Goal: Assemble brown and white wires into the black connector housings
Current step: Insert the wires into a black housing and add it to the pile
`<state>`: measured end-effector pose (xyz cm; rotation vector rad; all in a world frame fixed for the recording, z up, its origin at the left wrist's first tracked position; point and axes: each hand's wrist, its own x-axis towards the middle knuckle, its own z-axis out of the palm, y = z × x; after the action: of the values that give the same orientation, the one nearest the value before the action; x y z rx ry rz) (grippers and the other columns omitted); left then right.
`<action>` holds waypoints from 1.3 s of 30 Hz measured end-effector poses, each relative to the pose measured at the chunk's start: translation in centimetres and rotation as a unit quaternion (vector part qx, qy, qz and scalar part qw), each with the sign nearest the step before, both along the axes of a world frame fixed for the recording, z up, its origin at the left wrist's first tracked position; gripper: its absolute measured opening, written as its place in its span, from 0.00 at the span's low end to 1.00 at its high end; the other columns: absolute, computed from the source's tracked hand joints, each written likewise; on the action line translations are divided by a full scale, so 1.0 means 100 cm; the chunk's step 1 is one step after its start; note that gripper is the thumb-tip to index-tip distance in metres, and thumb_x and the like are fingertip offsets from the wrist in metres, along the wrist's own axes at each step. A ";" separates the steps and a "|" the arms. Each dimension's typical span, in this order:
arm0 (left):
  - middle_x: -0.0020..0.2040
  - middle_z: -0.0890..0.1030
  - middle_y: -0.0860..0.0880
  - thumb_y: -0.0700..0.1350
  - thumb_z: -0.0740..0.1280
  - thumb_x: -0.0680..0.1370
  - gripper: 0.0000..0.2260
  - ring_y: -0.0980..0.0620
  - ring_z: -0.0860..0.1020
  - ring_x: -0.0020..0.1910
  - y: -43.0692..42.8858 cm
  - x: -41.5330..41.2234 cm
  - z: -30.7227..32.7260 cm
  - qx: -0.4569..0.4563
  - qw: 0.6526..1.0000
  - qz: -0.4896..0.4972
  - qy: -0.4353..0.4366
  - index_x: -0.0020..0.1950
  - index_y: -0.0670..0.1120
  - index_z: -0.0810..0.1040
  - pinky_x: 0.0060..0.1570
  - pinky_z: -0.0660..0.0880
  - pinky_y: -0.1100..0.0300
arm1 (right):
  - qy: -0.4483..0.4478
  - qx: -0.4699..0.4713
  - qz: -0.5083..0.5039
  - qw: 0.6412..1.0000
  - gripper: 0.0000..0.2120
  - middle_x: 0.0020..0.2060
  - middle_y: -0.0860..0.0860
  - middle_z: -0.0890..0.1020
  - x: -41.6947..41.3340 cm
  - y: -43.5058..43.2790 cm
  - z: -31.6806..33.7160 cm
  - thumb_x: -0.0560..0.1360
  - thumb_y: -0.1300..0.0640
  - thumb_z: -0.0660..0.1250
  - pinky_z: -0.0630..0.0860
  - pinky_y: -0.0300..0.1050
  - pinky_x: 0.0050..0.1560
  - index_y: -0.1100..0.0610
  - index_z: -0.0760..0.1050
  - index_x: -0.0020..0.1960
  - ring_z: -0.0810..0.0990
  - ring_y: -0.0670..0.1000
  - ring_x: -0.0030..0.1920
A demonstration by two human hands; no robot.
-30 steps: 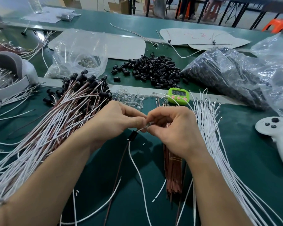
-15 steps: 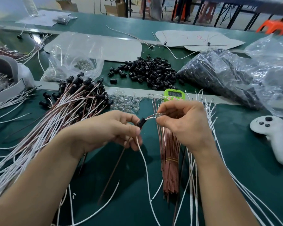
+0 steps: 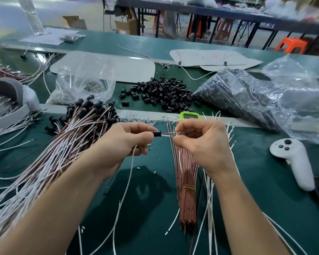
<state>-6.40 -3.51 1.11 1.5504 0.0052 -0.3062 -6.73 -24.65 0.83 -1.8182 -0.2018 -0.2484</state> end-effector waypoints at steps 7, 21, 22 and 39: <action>0.41 0.86 0.39 0.33 0.74 0.73 0.09 0.53 0.80 0.35 -0.009 -0.003 -0.005 0.058 0.997 0.002 -0.059 0.47 0.45 0.88 0.32 0.72 0.68 | 0.012 -0.008 -0.007 1.000 0.09 0.31 0.47 0.84 -0.002 -0.001 -0.014 0.65 0.66 0.78 0.77 0.39 0.36 0.54 0.86 0.39 0.81 0.46 0.32; 0.35 0.85 0.46 0.33 0.76 0.71 0.11 0.60 0.72 0.25 -0.016 -0.003 -0.014 0.063 0.996 0.019 -0.057 0.43 0.49 0.89 0.26 0.66 0.71 | 0.026 -0.022 0.008 0.999 0.09 0.34 0.48 0.87 -0.004 0.004 -0.025 0.65 0.63 0.79 0.84 0.47 0.40 0.51 0.86 0.41 0.86 0.50 0.36; 0.35 0.86 0.46 0.33 0.76 0.71 0.11 0.60 0.73 0.26 -0.016 -0.003 -0.014 0.064 0.996 0.023 -0.062 0.43 0.49 0.89 0.27 0.67 0.71 | 0.034 -0.009 0.011 0.999 0.09 0.34 0.48 0.87 -0.004 0.005 -0.025 0.65 0.64 0.79 0.85 0.50 0.42 0.52 0.87 0.42 0.87 0.51 0.36; 0.40 0.86 0.43 0.42 0.72 0.78 0.04 0.55 0.68 0.26 -0.016 -0.002 -0.016 0.029 1.000 -0.007 -0.004 0.49 0.44 0.87 0.30 0.67 0.68 | 0.065 0.123 0.051 0.989 0.09 0.33 0.56 0.86 -0.007 0.001 -0.020 0.71 0.71 0.73 0.78 0.37 0.37 0.59 0.87 0.44 0.85 0.53 0.32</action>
<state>-6.65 -5.13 -0.51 1.6090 -0.0042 -0.3129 -7.38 -24.53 -1.18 -1.5671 -0.1643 -0.0791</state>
